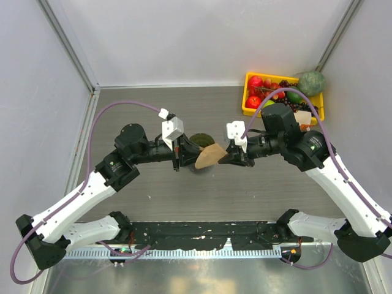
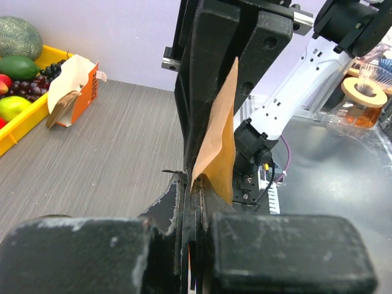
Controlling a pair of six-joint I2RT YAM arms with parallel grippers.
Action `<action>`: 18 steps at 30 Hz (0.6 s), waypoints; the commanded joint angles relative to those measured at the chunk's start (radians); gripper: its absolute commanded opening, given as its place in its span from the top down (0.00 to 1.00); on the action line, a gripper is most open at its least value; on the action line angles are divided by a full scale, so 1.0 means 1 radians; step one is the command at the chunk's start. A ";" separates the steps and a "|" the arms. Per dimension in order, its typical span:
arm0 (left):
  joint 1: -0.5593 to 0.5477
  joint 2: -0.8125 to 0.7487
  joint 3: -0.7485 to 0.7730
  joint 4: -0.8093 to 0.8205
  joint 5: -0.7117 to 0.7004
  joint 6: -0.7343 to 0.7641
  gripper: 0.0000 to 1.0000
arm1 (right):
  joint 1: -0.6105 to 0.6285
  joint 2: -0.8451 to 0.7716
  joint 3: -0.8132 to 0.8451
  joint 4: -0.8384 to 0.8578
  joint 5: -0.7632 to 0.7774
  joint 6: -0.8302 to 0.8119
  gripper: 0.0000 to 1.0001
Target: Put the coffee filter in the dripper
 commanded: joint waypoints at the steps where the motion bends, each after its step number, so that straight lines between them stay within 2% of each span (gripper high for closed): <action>1: 0.010 -0.018 -0.016 0.071 0.030 -0.012 1.00 | -0.005 -0.011 0.006 0.006 -0.033 -0.010 0.95; 3: 0.010 -0.015 -0.012 0.061 0.044 -0.002 1.00 | -0.005 -0.007 0.006 -0.001 -0.039 -0.013 0.95; 4: 0.010 -0.012 -0.007 0.050 0.044 0.008 0.94 | -0.003 -0.005 0.006 -0.006 -0.044 -0.013 0.95; 5: 0.010 -0.009 -0.001 0.039 0.043 0.019 0.82 | -0.003 0.001 0.001 -0.007 -0.048 -0.012 0.95; 7: 0.010 -0.004 0.016 0.022 0.032 0.034 0.73 | -0.003 0.006 -0.008 -0.006 -0.056 -0.007 0.95; 18: -0.006 0.036 0.114 -0.031 0.030 0.100 0.71 | -0.003 0.032 -0.026 -0.027 -0.055 -0.018 0.95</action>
